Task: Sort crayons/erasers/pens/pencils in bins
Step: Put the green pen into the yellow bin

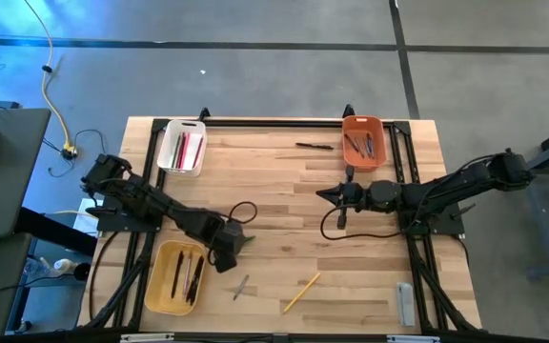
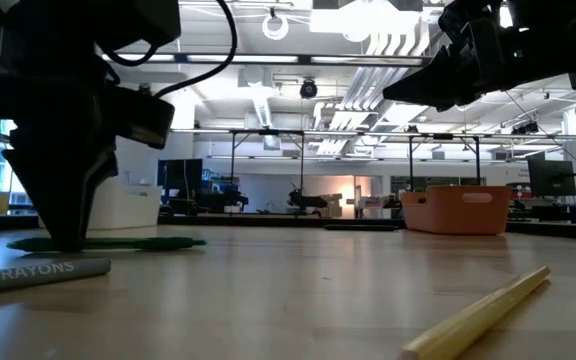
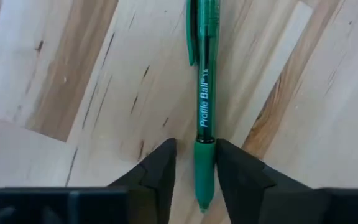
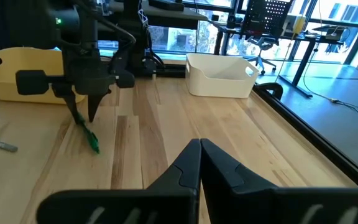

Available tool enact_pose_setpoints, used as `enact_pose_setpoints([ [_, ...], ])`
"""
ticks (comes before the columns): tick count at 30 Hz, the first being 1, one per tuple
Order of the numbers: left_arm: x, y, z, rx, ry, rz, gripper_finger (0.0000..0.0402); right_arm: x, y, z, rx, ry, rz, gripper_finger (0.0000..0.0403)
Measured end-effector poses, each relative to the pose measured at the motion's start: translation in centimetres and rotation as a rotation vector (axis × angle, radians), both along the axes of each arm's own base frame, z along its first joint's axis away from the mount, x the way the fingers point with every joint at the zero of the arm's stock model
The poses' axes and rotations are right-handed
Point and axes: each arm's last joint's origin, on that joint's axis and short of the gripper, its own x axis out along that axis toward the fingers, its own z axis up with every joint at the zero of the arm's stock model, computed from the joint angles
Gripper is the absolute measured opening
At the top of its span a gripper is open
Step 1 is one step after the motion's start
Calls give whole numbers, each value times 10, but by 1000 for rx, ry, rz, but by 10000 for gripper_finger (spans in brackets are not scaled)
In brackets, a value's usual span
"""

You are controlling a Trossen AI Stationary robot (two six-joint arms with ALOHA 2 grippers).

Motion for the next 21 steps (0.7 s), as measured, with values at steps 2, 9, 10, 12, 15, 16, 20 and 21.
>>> enact_pose_setpoints([
  [2, 0, 0, -3, 15, 10, -25, 81, 0, 0, 0, 0, 0, 0, 0],
  [9, 2, 3, -5, 28, 43, -69, 11, 0, 0, 0, 0, 0, 0, 0],
  [10, 3, 4, -2, 34, 43, -68, 10, 0, 0, 0, -1, 0, 0, 0],
  [12, 6, 5, 6, 49, 40, -83, 12, 0, 0, 0, 0, 0, 0, 0],
  [15, 15, 8, 27, 67, -5, -73, 12, 0, 0, 0, -1, 0, 0, 0],
  [16, 19, 7, 35, 68, -39, -66, 11, 0, 0, 0, -1, 0, 0, 0],
  [20, 25, 0, 66, 37, -71, -44, 10, 0, 0, 0, -1, -2, 0, 0],
  [21, 25, -2, 75, 22, -79, -29, 10, 0, 0, 0, -2, -3, 0, 0],
])
